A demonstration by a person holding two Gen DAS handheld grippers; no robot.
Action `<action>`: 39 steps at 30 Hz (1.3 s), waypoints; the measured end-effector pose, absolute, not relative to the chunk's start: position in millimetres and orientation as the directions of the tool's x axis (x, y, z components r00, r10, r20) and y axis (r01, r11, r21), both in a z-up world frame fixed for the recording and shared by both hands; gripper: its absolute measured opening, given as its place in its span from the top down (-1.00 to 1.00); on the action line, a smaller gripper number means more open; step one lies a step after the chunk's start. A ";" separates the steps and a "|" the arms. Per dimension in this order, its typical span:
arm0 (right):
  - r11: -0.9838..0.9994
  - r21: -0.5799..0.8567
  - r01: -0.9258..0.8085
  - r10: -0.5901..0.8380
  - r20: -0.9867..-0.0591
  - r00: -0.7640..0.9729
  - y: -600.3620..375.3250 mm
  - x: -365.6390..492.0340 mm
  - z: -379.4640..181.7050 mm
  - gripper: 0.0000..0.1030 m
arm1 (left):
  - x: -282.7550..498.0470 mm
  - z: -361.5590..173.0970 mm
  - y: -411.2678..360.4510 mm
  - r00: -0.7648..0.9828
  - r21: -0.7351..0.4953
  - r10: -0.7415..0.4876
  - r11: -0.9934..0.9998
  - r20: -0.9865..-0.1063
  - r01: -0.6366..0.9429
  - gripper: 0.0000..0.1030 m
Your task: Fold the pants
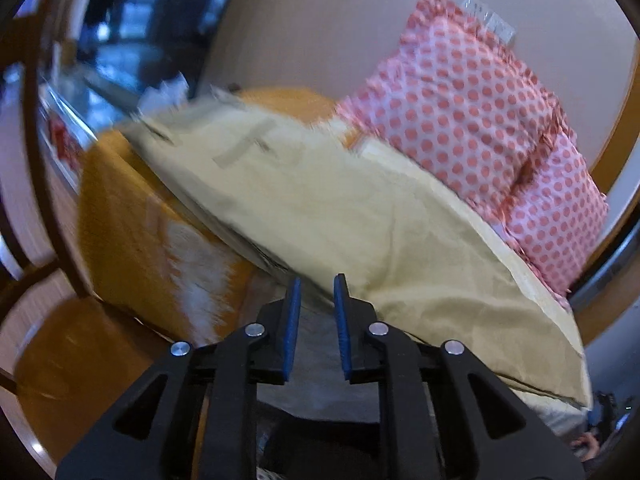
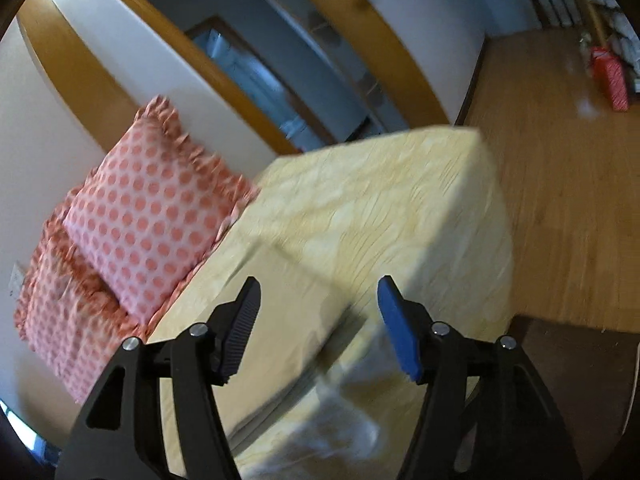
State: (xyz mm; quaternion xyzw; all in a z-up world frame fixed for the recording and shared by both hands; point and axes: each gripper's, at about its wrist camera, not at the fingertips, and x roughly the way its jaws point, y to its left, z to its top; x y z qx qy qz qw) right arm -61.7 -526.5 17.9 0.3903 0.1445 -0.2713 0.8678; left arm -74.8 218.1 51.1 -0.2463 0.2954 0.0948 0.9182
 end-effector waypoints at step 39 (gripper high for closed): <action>0.774 0.379 -0.508 0.632 -0.520 0.574 -119.9 80.9 21.2 -0.01 | -63.0 33.4 271.7 0.845 -0.399 0.161 0.826 -0.511 -0.398 -0.42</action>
